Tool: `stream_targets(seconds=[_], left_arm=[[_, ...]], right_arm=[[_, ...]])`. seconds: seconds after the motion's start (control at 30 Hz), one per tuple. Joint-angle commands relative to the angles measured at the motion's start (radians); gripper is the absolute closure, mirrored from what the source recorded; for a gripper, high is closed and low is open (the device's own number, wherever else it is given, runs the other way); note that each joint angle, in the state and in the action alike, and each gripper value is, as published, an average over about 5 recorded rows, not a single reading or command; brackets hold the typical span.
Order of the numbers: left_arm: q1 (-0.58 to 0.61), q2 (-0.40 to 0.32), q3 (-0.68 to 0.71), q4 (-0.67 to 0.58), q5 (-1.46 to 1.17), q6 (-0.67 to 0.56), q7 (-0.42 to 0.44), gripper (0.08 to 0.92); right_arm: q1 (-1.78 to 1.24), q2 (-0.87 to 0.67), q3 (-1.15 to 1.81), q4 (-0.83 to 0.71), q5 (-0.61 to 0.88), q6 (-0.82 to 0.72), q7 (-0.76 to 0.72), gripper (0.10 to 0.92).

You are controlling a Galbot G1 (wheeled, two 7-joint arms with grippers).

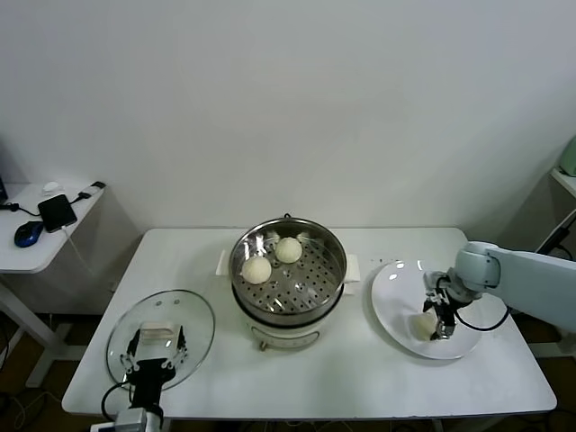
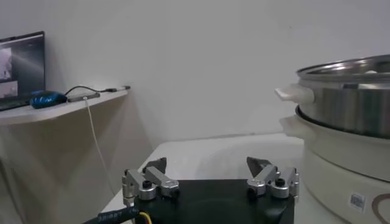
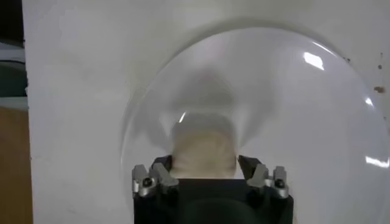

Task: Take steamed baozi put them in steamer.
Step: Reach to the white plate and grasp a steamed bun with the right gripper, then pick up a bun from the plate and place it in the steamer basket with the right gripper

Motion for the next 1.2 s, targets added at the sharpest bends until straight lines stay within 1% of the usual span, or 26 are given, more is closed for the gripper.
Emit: stream_targets(seconds=[0.03, 0.13, 0.23, 0.33, 0.43, 0.57, 0.63, 0.77, 0.9, 1.03, 1.2], left_arm=[[0.000, 0.001, 0.000, -0.001, 0.000, 0.000, 0.000, 0.177], [0.000, 0.001, 0.000, -0.002, 0.000, 0.002, 0.000, 0.177], [0.002, 0.006, 0.000, -0.006, -0.002, 0.003, 0.000, 0.177], [0.009, 0.023, -0.001, -0.015, -0.013, 0.001, -0.003, 0.177], [0.009, 0.025, 0.002, -0.030, -0.017, 0.006, -0.002, 0.177], [0.003, 0.015, 0.010, -0.041, -0.007, 0.016, 0.005, 0.177], [0.001, 0.012, 0.014, -0.042, -0.002, 0.018, 0.007, 0.177], [0.001, 0.003, 0.021, -0.048, 0.009, 0.021, 0.009, 0.177], [0.002, -0.006, 0.021, -0.049, 0.012, 0.022, 0.008, 0.177], [0.005, -0.008, 0.019, -0.042, 0.012, 0.019, 0.005, 0.177], [0.008, -0.009, 0.013, -0.040, 0.009, 0.019, 0.003, 0.177]], right_arm=[[0.053, 0.004, -0.015, 0.023, 0.007, -0.001, -0.023, 0.376], [0.186, 0.004, -0.095, 0.059, 0.039, 0.013, -0.058, 0.387], [0.405, 0.049, -0.217, 0.086, 0.091, 0.044, -0.106, 0.389], [0.604, 0.145, -0.296, 0.073, 0.142, 0.105, -0.159, 0.387], [0.728, 0.258, -0.283, 0.038, 0.180, 0.188, -0.193, 0.386], [0.804, 0.413, -0.205, 0.038, 0.207, 0.341, -0.208, 0.382], [0.803, 0.483, -0.167, 0.067, 0.201, 0.414, -0.210, 0.381], [0.754, 0.603, -0.124, 0.153, 0.145, 0.548, -0.199, 0.381], [0.638, 0.670, -0.110, 0.208, 0.040, 0.674, -0.179, 0.387], [0.506, 0.715, -0.096, 0.163, -0.105, 0.806, -0.166, 0.389], [0.382, 0.746, -0.076, 0.057, -0.204, 0.870, -0.154, 0.389]])
